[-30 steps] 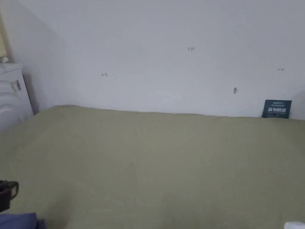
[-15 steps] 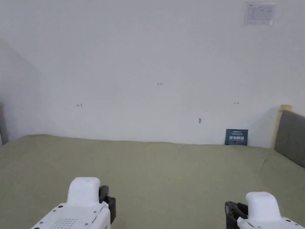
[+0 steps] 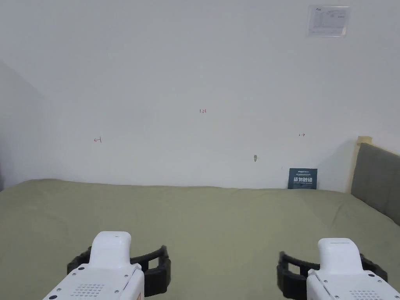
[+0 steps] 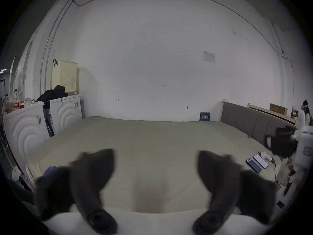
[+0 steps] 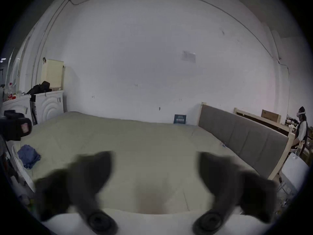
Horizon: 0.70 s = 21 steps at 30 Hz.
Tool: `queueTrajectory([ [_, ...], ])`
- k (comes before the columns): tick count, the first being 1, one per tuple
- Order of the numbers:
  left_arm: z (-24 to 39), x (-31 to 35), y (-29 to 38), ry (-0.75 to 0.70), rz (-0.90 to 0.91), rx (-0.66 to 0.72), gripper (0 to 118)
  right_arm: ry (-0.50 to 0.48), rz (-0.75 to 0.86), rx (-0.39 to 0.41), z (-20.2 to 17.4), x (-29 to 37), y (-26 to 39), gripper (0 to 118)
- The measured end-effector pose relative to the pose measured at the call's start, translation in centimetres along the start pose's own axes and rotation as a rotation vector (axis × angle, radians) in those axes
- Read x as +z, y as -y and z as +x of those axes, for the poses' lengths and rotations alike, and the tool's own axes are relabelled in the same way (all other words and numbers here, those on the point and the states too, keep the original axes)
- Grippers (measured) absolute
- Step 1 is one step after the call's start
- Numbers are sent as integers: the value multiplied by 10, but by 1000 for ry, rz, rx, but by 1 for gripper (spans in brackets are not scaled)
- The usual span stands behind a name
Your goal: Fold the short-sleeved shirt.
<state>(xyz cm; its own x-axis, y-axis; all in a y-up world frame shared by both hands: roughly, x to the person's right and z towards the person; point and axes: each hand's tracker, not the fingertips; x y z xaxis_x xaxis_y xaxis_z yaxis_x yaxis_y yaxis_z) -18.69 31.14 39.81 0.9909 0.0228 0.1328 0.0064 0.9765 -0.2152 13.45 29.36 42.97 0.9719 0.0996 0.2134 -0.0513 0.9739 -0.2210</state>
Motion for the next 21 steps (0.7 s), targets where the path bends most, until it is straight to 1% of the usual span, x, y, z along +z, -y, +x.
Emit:
queueTrajectory([
  [2,0,2,-2,19,35,18,113,1,45,-16,1,2,4,117],
  [4,1,0,-4,35,42,19,113,9,44,-8,0,1,5,117],
  [8,8,-1,-2,-10,53,-8,113,11,40,12,0,1,6,117],
  [11,7,1,0,5,64,-6,113,7,50,20,-2,4,8,117],
  [14,6,0,2,4,63,-7,113,-15,66,11,-3,5,8,117],
  [19,8,-11,14,-12,38,-40,113,-14,26,-60,-3,-5,11,117],
  [21,4,-14,21,-8,39,-27,113,-21,33,-96,-2,-8,13,117],
])
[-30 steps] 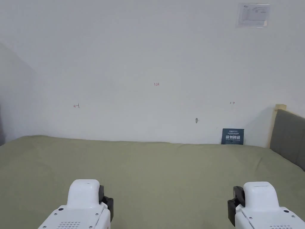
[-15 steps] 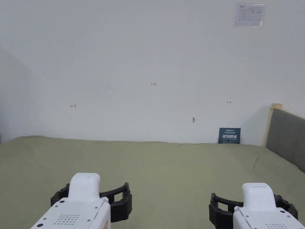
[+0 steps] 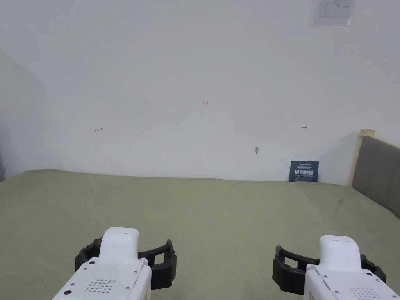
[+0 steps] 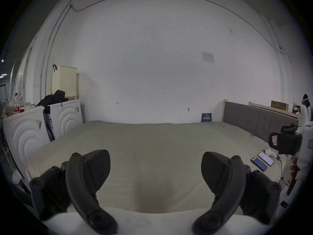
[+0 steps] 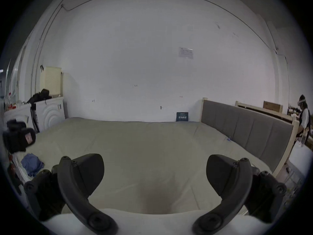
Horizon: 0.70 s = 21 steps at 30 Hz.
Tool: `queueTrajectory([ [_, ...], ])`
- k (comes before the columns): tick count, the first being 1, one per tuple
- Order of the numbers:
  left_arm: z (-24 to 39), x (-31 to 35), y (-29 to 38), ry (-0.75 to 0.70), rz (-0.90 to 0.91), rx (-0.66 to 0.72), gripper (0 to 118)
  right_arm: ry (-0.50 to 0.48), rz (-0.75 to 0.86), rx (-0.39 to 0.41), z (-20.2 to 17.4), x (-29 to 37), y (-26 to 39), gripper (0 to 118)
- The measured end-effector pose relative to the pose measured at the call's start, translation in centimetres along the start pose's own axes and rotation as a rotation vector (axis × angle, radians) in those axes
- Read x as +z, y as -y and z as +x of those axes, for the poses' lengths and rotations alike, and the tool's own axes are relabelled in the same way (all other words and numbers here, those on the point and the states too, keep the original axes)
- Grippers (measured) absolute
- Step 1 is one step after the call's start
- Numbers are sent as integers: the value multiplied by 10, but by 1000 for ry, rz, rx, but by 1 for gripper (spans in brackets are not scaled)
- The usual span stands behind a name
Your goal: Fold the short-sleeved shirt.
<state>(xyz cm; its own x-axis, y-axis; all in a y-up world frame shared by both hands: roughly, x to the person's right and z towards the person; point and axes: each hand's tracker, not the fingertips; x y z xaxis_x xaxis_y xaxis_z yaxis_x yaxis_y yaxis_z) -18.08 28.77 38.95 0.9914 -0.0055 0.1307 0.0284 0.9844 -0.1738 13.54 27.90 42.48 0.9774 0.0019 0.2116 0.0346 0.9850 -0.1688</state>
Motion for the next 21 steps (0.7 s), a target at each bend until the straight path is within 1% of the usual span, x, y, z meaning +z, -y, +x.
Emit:
queueTrajectory([
  [2,-1,-2,4,19,-5,15,113,5,11,-18,1,-1,2,118],
  [5,-2,-6,8,19,-17,24,113,9,23,-25,0,-1,2,118],
  [10,1,-7,10,9,-16,4,113,-32,45,6,-2,0,9,118],
  [14,0,-7,9,17,-18,8,113,-36,45,25,-6,1,12,118],
  [21,-3,-3,2,18,-6,27,113,-38,58,10,-7,1,12,118],
])
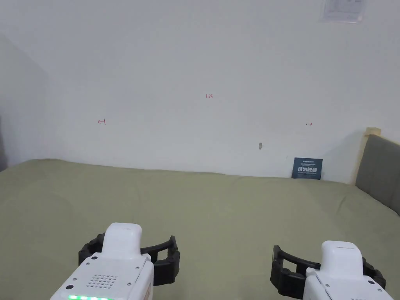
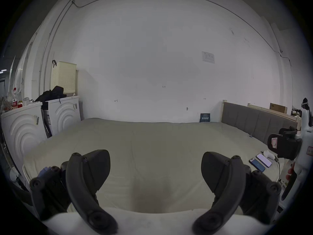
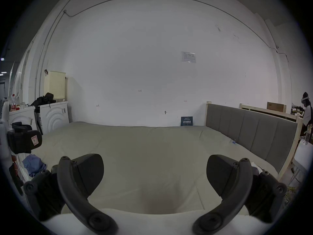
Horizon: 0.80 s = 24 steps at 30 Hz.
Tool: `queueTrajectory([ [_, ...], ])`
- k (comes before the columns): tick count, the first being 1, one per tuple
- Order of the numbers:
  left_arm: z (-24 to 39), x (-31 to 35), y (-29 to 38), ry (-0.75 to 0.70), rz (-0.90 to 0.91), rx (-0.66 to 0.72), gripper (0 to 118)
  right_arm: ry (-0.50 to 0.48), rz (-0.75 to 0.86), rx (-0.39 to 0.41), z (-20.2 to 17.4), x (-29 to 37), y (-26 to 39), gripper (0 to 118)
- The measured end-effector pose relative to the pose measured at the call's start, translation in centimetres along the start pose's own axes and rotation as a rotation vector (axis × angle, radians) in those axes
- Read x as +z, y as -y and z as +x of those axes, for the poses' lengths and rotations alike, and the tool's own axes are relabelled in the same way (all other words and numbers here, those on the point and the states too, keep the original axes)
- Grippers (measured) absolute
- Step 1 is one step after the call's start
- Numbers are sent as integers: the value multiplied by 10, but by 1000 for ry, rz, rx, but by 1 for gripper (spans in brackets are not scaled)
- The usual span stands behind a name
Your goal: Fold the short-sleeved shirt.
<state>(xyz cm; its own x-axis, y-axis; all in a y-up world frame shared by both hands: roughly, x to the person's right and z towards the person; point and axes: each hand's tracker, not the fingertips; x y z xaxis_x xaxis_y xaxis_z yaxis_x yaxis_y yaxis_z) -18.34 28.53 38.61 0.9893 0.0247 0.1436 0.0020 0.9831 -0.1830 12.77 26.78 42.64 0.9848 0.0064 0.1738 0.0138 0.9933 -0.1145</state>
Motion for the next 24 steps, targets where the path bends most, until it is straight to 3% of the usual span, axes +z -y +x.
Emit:
queueTrajectory([
  [5,-1,2,-4,0,-5,13,113,15,17,30,-3,2,-3,118],
  [17,-5,5,-7,-9,-6,39,113,-135,2,-139,9,-1,-11,118],
  [19,-6,4,-7,-12,-9,41,113,-119,6,-134,7,0,-10,118],
  [24,-5,4,-6,-29,-20,13,113,-44,10,-14,-3,-3,-9,118],
])
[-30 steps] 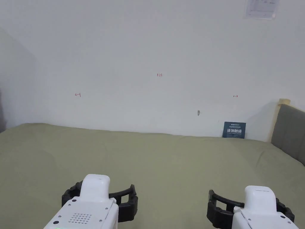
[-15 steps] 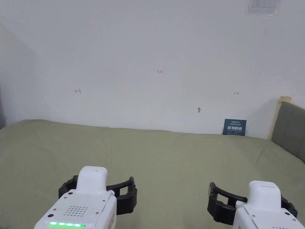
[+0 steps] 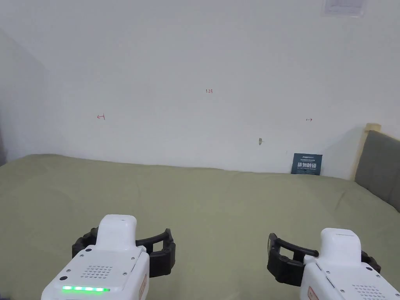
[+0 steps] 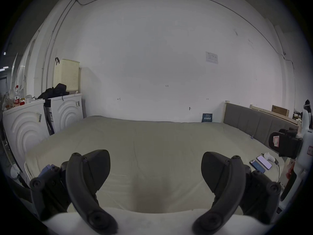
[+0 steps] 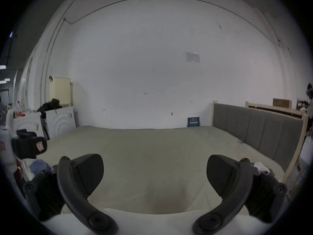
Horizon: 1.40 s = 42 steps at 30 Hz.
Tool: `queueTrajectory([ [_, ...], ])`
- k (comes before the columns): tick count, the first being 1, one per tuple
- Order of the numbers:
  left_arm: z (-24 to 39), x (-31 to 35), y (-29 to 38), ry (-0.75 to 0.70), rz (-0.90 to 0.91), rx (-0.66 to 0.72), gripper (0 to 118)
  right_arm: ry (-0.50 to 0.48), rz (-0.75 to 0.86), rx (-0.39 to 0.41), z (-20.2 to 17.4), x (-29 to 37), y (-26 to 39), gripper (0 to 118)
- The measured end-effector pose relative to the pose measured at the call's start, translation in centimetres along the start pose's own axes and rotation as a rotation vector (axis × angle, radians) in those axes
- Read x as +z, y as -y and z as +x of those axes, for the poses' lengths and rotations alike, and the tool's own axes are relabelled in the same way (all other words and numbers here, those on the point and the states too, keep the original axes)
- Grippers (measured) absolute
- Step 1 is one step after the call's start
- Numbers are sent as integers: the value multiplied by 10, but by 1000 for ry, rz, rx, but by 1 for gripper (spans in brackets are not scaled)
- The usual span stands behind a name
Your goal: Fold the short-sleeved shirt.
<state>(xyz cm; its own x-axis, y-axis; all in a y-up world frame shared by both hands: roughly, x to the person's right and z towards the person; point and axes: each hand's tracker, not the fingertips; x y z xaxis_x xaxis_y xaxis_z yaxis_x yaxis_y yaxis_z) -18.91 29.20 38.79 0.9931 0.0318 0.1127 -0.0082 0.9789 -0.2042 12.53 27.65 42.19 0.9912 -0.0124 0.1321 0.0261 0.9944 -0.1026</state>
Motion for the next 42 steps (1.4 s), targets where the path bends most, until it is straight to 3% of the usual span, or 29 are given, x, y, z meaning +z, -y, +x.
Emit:
queueTrajectory([
  [10,-4,1,1,4,-14,31,113,-53,-33,-53,4,-1,-8,118],
  [15,-7,0,2,-9,-24,54,113,-19,-75,-83,7,-5,-9,118],
  [29,0,-8,9,-15,-87,32,113,-86,-150,-94,9,-18,-3,118],
  [36,2,-7,14,23,-88,38,113,-86,-196,-173,19,-23,-3,118],
  [39,4,-8,14,17,-89,27,113,-149,-223,-218,25,-24,-4,118],
  [42,3,-9,12,38,-91,79,113,-131,-212,-283,22,-20,-4,118],
])
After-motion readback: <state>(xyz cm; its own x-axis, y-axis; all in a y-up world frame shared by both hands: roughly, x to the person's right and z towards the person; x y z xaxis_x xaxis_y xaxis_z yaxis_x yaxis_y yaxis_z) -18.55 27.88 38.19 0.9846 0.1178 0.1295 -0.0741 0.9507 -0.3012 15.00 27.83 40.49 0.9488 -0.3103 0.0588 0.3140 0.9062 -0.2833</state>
